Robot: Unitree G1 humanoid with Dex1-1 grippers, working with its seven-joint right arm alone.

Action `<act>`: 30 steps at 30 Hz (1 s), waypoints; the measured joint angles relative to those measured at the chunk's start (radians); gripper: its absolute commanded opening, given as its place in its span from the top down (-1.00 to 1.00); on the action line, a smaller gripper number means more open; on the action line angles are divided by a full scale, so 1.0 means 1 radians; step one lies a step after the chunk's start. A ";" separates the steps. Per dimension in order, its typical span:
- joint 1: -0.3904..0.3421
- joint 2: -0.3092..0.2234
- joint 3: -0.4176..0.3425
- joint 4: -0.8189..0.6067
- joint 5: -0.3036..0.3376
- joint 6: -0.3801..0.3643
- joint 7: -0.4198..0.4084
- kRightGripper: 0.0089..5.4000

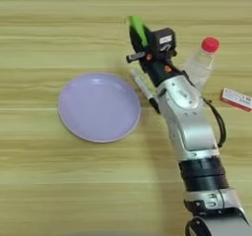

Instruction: Move the objects on the table

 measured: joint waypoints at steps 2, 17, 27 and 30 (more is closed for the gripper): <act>-0.009 -0.019 -0.038 -0.046 0.001 0.000 -0.019 0.72; 0.114 -0.142 -0.309 -0.355 0.073 0.110 -0.082 0.72; 0.194 -0.148 -0.380 -0.262 0.125 0.159 -0.101 0.72; 0.205 -0.146 -0.379 -0.197 0.131 0.170 -0.101 0.72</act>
